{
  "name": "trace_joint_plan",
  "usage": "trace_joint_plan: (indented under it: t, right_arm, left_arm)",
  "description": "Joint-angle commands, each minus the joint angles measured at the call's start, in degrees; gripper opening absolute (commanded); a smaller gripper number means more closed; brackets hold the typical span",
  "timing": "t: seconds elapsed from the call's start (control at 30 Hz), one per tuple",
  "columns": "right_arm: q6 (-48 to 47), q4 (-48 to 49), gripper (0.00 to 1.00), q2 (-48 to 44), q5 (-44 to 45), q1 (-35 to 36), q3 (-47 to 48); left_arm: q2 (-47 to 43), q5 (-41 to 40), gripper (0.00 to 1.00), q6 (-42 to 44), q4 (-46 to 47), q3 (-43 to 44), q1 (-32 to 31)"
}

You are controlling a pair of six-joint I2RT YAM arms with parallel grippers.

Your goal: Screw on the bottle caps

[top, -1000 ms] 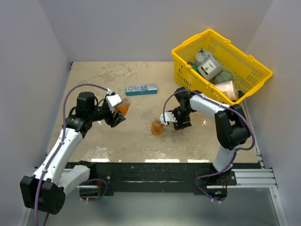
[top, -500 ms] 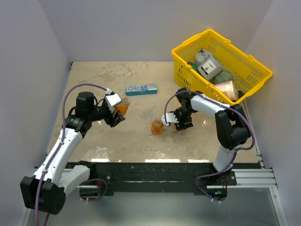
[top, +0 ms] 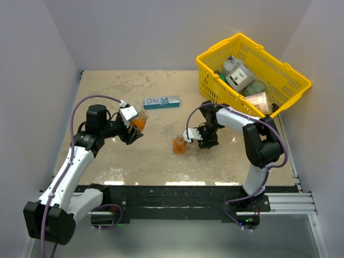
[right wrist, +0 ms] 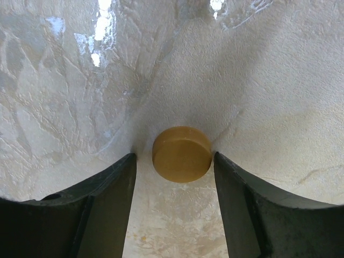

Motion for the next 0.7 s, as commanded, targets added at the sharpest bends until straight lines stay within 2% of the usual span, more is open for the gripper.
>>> trace_joint_plan:
  t: [0.0,0.37,0.67]
  right_arm:
    - [1.0,-0.6,0.61,0.9,-1.3,0.3,0.9]
    - [3.4,0.1,0.62,1.0,-3.0,0.3,0.9]
    - [7.3,1.9,0.53,1.3,-4.1,0.3,0.9]
  left_arm:
    - [-0.4,1.6,0.00,-1.3,2.7,-0.2,0.7]
    - [-0.3,1.9,0.00,-1.5,3.0,-0.6,0.9]
    - [-0.2,2.1,0.00,-1.6,3.2,-0.7,0.9]
